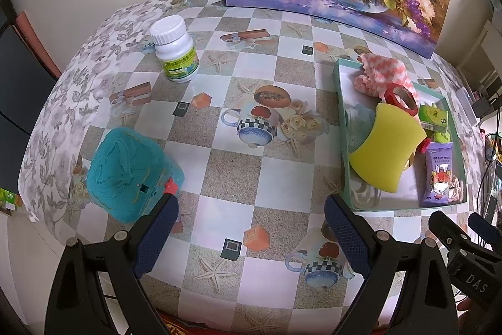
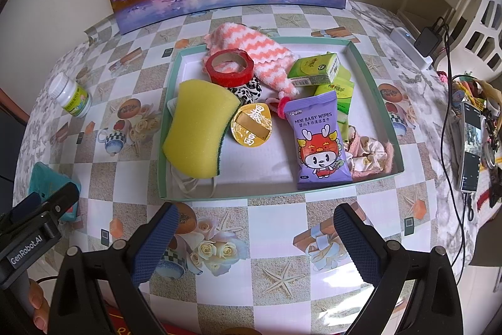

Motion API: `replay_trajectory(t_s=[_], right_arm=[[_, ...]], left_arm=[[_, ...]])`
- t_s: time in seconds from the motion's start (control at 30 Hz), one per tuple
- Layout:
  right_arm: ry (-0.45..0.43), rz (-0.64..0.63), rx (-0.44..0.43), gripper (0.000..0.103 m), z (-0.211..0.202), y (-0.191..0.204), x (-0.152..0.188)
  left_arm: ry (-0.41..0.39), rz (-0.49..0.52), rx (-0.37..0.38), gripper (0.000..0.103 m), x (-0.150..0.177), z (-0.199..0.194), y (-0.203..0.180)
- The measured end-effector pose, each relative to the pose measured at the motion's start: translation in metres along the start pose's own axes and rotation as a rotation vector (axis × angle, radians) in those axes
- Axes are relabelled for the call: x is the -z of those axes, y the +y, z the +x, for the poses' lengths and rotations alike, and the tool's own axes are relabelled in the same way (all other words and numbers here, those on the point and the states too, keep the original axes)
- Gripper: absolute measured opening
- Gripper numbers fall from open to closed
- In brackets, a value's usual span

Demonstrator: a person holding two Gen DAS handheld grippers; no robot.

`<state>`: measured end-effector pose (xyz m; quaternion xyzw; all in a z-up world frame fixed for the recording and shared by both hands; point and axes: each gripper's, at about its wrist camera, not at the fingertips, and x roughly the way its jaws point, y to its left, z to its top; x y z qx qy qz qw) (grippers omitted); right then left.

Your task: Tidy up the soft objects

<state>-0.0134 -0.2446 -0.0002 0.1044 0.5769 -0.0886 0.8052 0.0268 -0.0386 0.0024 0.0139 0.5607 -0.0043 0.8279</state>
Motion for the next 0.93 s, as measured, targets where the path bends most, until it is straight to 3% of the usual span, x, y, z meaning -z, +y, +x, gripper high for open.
replay_trajectory(t_s=[0.93], right_arm=[[-0.002, 0.008, 0.001, 0.1, -0.0003, -0.0044, -0.0008]], left_arm=[[-0.007, -0.017, -0.021, 0.095, -0.0003, -0.0007, 0.0039]])
